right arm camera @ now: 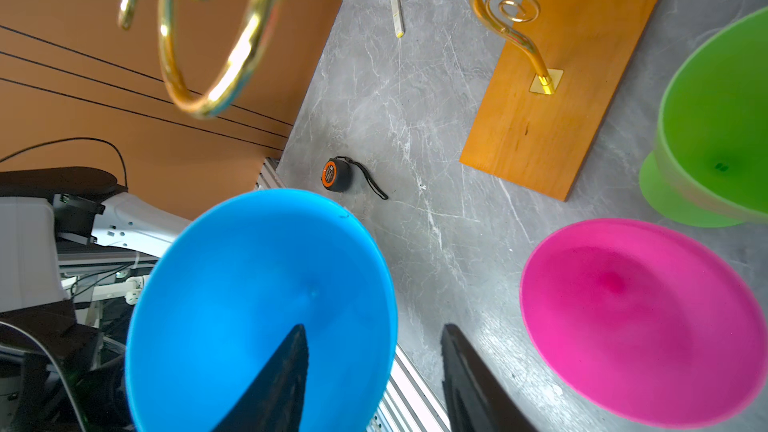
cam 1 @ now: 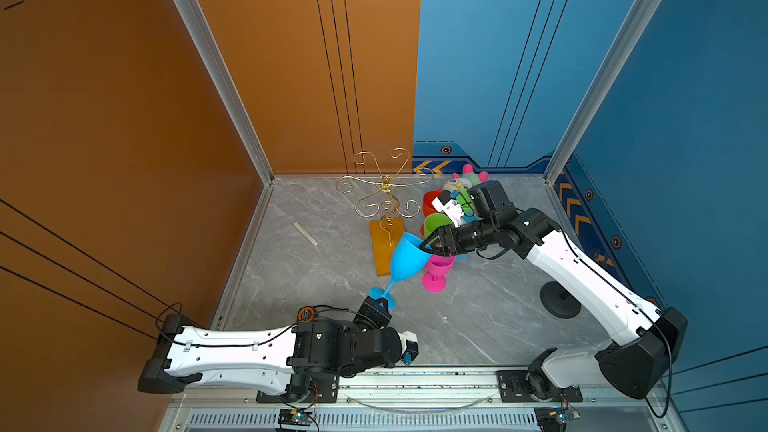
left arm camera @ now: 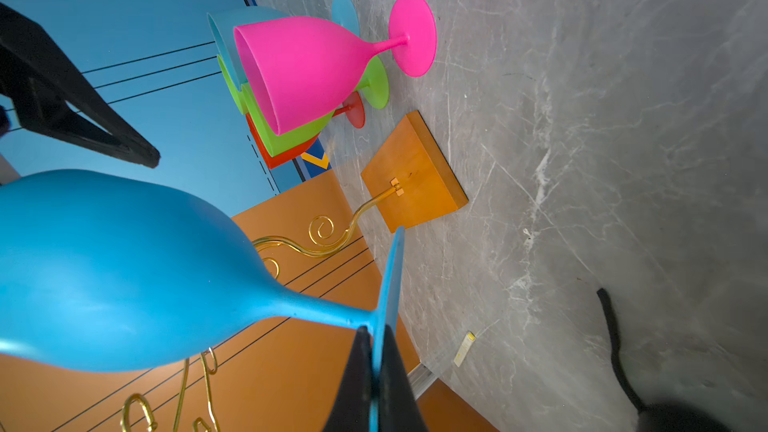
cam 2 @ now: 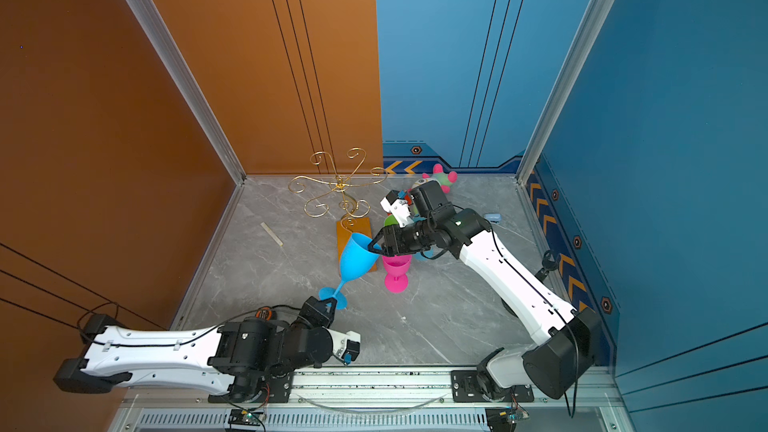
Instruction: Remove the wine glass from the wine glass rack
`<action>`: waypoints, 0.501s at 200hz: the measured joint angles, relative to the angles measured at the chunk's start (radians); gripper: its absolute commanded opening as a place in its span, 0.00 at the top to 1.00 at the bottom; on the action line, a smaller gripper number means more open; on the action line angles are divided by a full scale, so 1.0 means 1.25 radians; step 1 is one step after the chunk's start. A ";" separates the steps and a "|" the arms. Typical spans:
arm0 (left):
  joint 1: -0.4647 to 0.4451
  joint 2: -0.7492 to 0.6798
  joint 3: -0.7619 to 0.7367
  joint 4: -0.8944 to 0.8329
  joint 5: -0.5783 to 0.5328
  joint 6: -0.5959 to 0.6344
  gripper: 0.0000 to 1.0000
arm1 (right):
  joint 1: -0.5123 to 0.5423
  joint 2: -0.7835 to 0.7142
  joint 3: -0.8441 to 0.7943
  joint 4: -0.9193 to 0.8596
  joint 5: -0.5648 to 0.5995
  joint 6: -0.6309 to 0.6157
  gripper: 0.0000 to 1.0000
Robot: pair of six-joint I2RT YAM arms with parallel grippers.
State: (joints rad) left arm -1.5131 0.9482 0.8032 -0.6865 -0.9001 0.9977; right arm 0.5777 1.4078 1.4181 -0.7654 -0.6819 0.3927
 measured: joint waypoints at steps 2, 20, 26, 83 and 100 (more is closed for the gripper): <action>0.000 0.000 -0.001 0.002 -0.002 0.005 1.00 | 0.000 0.001 0.001 0.000 -0.001 -0.002 0.58; 0.000 0.000 -0.020 0.034 -0.023 0.039 1.00 | 0.000 0.006 0.003 0.000 -0.018 0.002 0.64; 0.000 0.000 -0.026 0.043 -0.031 0.050 1.00 | 0.000 0.007 0.004 -0.001 -0.022 0.003 0.67; 0.000 -0.009 -0.047 0.088 -0.067 0.103 0.98 | -0.001 0.008 0.015 -0.001 -0.038 0.008 0.90; 0.000 -0.011 -0.051 0.089 -0.072 0.110 0.96 | -0.002 0.008 0.015 -0.002 -0.038 0.012 0.95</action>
State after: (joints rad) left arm -1.5131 0.9348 0.7399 -0.5751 -0.9905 1.1347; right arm 0.5747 1.4178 1.4372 -0.7673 -0.7296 0.4080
